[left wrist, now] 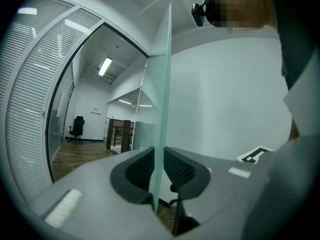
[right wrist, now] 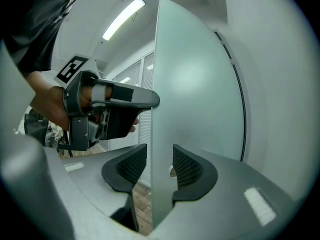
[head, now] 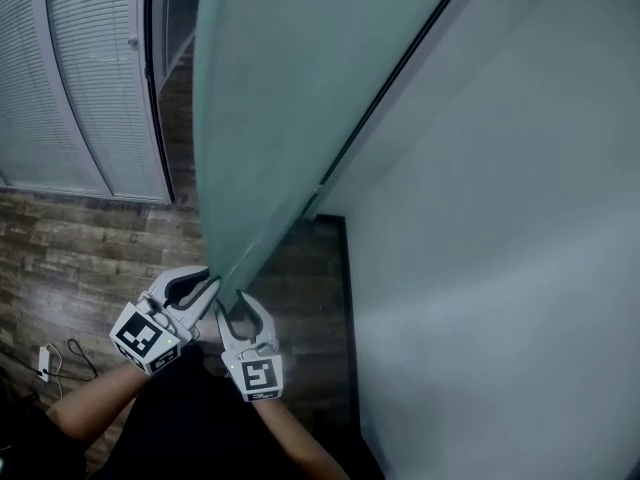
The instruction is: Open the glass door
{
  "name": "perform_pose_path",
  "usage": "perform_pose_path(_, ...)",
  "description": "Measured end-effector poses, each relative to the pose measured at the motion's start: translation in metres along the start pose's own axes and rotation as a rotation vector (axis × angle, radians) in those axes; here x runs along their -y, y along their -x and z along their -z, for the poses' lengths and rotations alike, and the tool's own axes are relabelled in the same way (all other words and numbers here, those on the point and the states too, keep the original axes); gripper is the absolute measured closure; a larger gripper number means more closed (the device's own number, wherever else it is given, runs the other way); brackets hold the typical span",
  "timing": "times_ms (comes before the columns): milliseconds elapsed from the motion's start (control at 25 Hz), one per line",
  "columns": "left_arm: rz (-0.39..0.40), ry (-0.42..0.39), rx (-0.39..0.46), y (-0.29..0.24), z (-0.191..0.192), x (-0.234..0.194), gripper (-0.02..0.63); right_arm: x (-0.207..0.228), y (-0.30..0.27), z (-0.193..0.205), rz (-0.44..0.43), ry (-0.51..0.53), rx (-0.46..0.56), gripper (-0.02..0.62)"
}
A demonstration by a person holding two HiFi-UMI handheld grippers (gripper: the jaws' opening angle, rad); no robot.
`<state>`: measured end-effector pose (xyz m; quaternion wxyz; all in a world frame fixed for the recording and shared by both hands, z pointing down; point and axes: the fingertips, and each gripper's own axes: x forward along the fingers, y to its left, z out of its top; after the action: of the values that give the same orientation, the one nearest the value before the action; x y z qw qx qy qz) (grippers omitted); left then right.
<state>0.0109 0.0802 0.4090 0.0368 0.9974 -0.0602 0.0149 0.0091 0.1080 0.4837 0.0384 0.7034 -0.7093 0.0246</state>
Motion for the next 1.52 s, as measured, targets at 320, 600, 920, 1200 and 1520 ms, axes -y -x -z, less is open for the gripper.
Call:
perform_pose_path(320, 0.077, -0.039, -0.003, -0.012, 0.004, 0.032, 0.546, 0.013, 0.027, 0.006, 0.034, -0.031, 0.012, 0.437)
perform_pose_path(600, 0.170, -0.037, 0.023, -0.015, -0.012, 0.038, 0.540, 0.017, 0.039, -0.004, 0.101, -0.019, 0.020, 0.437)
perform_pose_path(920, 0.198, -0.028, -0.002, -0.020, -0.012, 0.052, 0.536, 0.020, 0.047, -0.014, 0.141, 0.003, 0.014, 0.437)
perform_pose_path(1200, 0.231, 0.002, -0.007, -0.030, -0.010, 0.076, 0.535, 0.032, 0.058, -0.013, 0.173, 0.001, 0.038, 0.440)
perform_pose_path(1520, 0.266, 0.010, -0.025, -0.032, -0.006, 0.091, 0.534, 0.039, 0.058, -0.015, 0.211, -0.019, 0.064, 0.464)
